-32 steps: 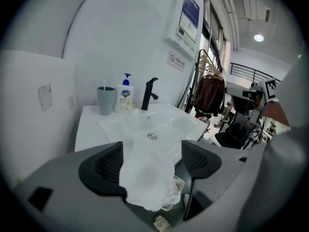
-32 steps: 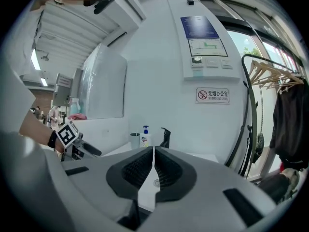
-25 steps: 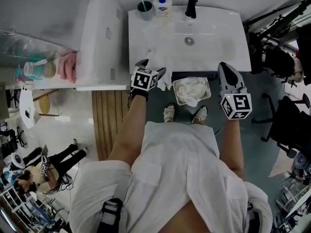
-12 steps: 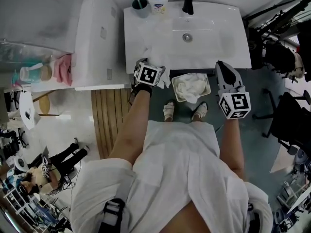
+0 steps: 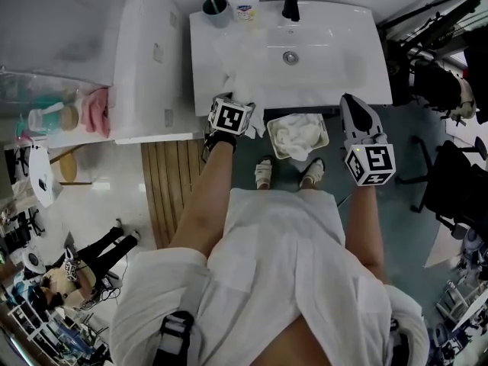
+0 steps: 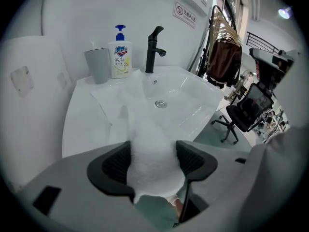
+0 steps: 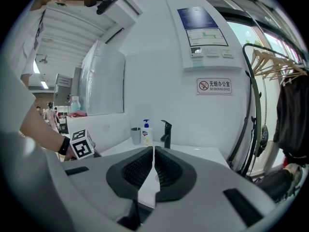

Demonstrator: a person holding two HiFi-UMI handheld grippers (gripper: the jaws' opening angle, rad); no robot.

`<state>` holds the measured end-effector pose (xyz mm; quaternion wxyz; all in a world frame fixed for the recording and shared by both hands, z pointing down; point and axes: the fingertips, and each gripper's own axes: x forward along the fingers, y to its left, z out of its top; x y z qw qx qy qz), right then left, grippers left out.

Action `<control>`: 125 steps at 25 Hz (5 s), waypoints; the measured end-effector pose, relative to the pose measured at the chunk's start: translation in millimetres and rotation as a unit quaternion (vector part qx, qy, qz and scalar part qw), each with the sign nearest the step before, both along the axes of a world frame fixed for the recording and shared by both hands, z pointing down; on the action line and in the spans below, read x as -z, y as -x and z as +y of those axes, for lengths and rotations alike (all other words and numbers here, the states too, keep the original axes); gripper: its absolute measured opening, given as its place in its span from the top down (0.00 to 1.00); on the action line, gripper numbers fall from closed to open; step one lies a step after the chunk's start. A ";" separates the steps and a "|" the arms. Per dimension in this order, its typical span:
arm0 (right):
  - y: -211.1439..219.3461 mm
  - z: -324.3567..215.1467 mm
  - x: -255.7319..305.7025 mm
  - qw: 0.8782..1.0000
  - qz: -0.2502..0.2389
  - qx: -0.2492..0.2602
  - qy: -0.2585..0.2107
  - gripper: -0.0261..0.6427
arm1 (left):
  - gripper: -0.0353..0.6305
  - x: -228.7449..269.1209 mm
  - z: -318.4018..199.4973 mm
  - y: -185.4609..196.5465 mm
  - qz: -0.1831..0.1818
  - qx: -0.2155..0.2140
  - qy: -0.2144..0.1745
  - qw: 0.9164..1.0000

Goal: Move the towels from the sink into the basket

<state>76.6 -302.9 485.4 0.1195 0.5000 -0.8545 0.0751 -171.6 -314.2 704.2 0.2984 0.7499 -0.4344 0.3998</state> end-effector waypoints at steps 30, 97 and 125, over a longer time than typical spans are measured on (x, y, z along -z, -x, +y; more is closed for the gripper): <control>-15.9 18.0 12.7 0.999 -0.004 -0.047 -0.017 0.92 | 0.78 39.5 3.9 -9.0 0.066 0.009 -0.048 0.997; -190.1 160.8 98.3 0.982 0.001 -0.156 -0.106 0.92 | 0.79 347.0 78.4 -223.5 0.248 -0.138 -0.364 0.887; -271.0 264.2 60.4 0.988 0.005 -0.140 -0.068 0.92 | 0.79 220.5 195.9 -332.1 0.243 -0.181 -0.268 0.915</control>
